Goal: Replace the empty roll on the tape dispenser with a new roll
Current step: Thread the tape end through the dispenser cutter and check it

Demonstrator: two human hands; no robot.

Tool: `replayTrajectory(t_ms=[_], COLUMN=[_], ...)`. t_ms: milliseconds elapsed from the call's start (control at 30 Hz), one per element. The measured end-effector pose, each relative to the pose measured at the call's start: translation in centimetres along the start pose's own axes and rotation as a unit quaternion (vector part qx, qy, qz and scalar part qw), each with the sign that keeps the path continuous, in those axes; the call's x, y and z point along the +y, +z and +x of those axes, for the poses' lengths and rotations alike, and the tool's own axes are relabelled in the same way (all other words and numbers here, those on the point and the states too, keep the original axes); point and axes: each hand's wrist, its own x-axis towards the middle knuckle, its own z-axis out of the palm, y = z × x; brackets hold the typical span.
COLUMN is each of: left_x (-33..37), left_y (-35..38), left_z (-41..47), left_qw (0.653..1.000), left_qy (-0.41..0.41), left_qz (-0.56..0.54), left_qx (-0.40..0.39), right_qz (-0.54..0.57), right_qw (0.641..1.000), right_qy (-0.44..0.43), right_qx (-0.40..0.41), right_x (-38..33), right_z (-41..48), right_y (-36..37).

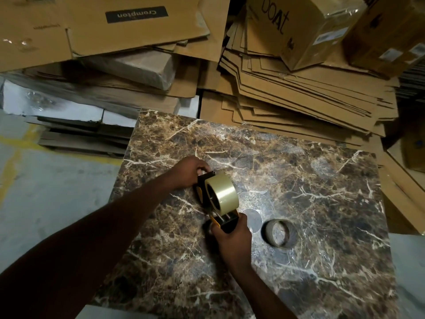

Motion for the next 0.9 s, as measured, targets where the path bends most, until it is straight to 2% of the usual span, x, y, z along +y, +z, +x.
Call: replayTrajectory(t_ms=[67, 367, 500, 633, 733, 900], left_x=[0.0, -1.5, -0.7, -0.2, 0.6, 1.2], left_y=[-0.1, -0.7, -0.4, 0.6, 2.2, 4.3], left_z=[-0.3, -2.8, -3.8, -5.2, -6.8, -9.7], left_qw=[1.000, 0.996, 0.989, 0.991, 0.988, 0.983], left_qy=[0.016, -0.004, -0.018, -0.032, -0.056, -0.056], left_qz=[0.025, 0.071, 0.047, 0.048, 0.034, -0.046], left_qx=[0.005, 0.057, 0.137, 0.122, 0.142, 0.169], right_qz=[-0.002, -0.074, -0.159, -0.173, -0.172, -0.173], right_qw=[1.000, 0.996, 0.981, 0.977, 0.977, 0.977], right_qy=[-0.003, 0.007, -0.013, -0.027, -0.020, -0.012], right_qx=[-0.003, -0.050, -0.108, -0.122, -0.124, -0.127], right_x=[0.0, 1.8, 2.2, 1.6, 1.1, 0.7], right_z=[-0.1, 0.8, 1.4, 1.5, 1.2, 0.7], right_y=[0.1, 0.2, -0.1, -0.5, -0.6, -1.1])
